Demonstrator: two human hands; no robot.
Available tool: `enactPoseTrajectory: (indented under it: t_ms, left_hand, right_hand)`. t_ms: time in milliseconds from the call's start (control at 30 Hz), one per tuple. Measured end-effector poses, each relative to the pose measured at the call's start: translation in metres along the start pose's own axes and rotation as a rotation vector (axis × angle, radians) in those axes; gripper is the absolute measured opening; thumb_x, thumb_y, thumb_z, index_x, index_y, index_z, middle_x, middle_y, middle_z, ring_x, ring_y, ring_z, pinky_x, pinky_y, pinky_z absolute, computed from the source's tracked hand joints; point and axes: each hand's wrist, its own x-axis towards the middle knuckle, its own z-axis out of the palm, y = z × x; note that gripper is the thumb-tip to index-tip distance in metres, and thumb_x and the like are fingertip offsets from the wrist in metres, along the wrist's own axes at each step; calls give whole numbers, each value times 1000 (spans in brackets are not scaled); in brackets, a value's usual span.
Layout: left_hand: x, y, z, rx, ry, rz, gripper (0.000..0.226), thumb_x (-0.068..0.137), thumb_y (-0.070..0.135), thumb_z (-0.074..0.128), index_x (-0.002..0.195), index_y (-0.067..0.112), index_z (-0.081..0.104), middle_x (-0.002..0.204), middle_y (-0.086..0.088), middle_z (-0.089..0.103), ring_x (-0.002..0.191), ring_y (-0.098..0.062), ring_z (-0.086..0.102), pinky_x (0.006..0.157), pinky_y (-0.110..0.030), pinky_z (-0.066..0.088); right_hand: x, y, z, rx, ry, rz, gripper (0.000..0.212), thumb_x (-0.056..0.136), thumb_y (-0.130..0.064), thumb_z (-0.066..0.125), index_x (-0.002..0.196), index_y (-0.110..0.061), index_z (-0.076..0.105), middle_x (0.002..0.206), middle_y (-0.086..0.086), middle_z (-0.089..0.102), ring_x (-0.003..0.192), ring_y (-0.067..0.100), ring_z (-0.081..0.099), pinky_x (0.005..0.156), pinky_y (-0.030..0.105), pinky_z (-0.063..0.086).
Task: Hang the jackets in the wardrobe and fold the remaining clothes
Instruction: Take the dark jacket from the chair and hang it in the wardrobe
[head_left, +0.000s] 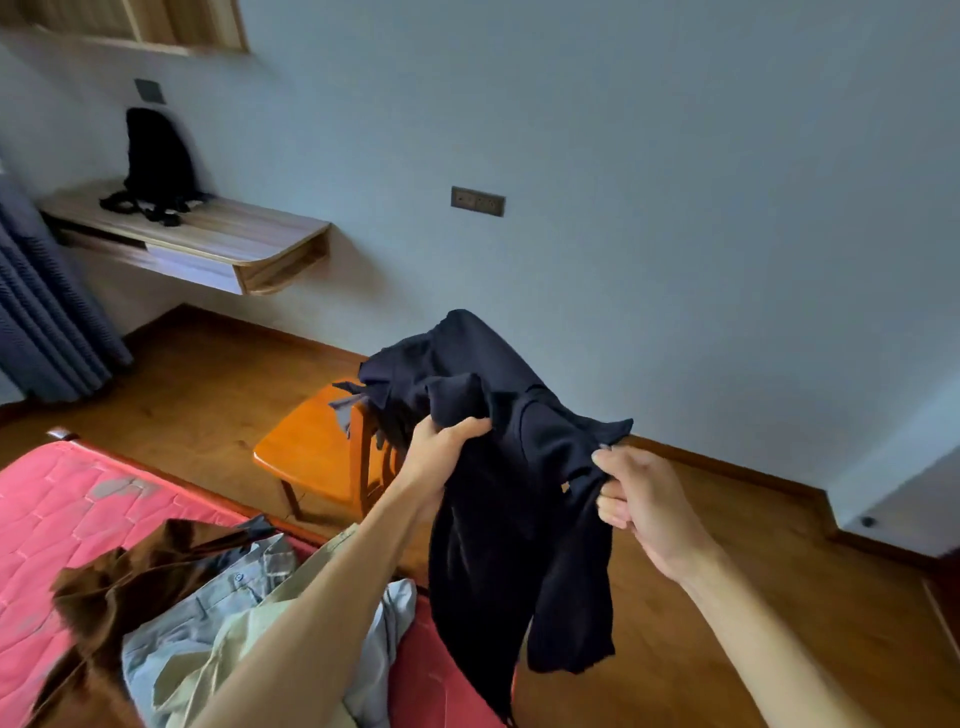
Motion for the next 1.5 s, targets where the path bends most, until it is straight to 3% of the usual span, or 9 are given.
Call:
enactPoseTrajectory:
  t_ms: [167, 333, 667, 767, 900, 1000, 1167, 1333, 1500]
  left_hand:
    - [-41, 20, 59, -31, -181, 65, 26, 90, 21, 72, 113, 9, 69, 104, -13, 76, 95, -28, 74, 89, -47, 59]
    - [-72, 29, 101, 200, -315, 189, 41, 97, 48, 57, 107, 11, 72, 102, -8, 77, 99, -20, 74, 97, -45, 56]
    - [-68, 66, 100, 235, -566, 172, 100, 77, 85, 28, 141, 12, 50, 140, -9, 58, 126, -18, 58, 115, -39, 39]
    - [-59, 52, 81, 82, -606, 149, 81, 88, 73, 31, 130, 9, 59, 128, -11, 67, 120, -21, 64, 104, -39, 49]
    - [-41, 2, 47, 188, -459, 223, 47, 88, 46, 62, 135, 39, 58, 147, 4, 54, 136, -16, 50, 107, -37, 44]
    - [-19, -35, 45, 605, -242, 363, 81, 91, 15, 68, 145, 59, 27, 166, 6, 17, 151, -16, 22, 116, -35, 34]
    - [0, -45, 96, 1068, 161, 576, 101, 90, 32, 69, 160, 26, -3, 167, -5, -14, 154, -30, 1, 122, -54, 20]
    - [2, -34, 147, 1259, 233, 732, 85, 87, 28, 66, 158, 19, 19, 167, -10, 13, 153, -30, 13, 122, -52, 11]
    - [-15, -12, 182, 762, 0, 848, 54, 72, -6, 44, 117, 16, 65, 115, 0, 70, 109, -20, 63, 95, -37, 51]
  right_hand:
    - [-47, 3, -19, -428, 117, -47, 13, 96, -17, 61, 109, -13, 61, 73, 3, 65, 64, 11, 62, 69, 31, 54]
    - [-67, -4, -10, -469, 39, -146, 95, 76, -36, 83, 151, -37, 24, 131, -19, 53, 116, 0, 57, 95, 24, 50]
    - [-39, -41, -13, -326, 363, -348, 20, 95, -15, 63, 113, -22, 68, 100, -15, 73, 94, -2, 67, 80, 22, 53]
    - [-47, -50, -31, -325, 384, -434, 21, 95, -7, 62, 110, -19, 71, 99, -15, 74, 96, -1, 67, 83, 17, 52]
    - [-62, -67, -69, -254, 544, -533, 27, 93, -1, 61, 106, -22, 72, 97, -21, 73, 96, -5, 66, 84, 15, 51]
    - [-78, -85, -90, -185, 560, -598, 34, 94, 2, 59, 99, -30, 69, 91, -25, 73, 90, -6, 66, 81, 11, 48]
    - [-111, -105, -113, -64, 498, -800, 39, 85, 2, 60, 94, -34, 73, 88, -18, 74, 88, 4, 67, 81, 19, 53]
    - [-141, -119, -146, 118, 507, -986, 36, 79, -5, 55, 92, -32, 76, 87, -15, 73, 87, 9, 65, 80, 23, 51]
    - [-151, -124, -224, 218, 816, -967, 25, 75, -11, 49, 70, -27, 67, 67, -16, 60, 73, 11, 51, 67, 23, 41]
